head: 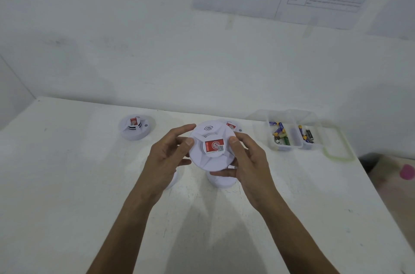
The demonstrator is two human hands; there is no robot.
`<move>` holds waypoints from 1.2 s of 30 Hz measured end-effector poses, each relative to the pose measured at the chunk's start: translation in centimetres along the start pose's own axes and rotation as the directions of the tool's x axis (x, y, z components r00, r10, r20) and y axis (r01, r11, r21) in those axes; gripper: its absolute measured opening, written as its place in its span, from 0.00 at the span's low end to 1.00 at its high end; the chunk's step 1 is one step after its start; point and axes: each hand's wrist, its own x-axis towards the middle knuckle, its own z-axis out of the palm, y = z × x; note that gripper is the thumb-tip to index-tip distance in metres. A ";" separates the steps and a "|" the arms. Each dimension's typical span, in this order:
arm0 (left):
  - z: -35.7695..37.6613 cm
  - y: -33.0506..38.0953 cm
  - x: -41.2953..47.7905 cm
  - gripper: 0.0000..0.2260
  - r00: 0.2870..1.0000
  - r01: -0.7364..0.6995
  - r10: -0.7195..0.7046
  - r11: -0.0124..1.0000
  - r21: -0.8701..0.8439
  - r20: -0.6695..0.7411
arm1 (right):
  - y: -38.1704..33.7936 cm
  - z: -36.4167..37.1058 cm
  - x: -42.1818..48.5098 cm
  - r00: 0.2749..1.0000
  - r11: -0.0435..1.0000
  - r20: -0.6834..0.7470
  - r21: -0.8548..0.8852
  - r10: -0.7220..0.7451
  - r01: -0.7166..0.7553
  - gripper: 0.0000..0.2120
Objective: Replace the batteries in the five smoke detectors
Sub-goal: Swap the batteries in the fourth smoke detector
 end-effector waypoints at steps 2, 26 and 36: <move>0.0 0.0 0.0 0.16 1.000 -0.001 0.001 1.000 -0.006 0.000 | 0.0 0.0 0.0 1.000 1.000 -0.007 -0.006 0.010 -0.010 0.23; -0.4 0.2 -0.1 0.17 0.999 -0.009 0.009 1.000 -0.015 -0.034 | 0.2 -0.1 0.4 0.981 0.963 0.084 0.196 0.173 -0.186 0.12; -1.2 -0.8 0.6 0.17 0.999 0.025 -0.026 0.999 -0.028 -0.044 | 0.5 0.7 0.9 0.996 0.992 0.034 0.091 0.089 -0.091 0.16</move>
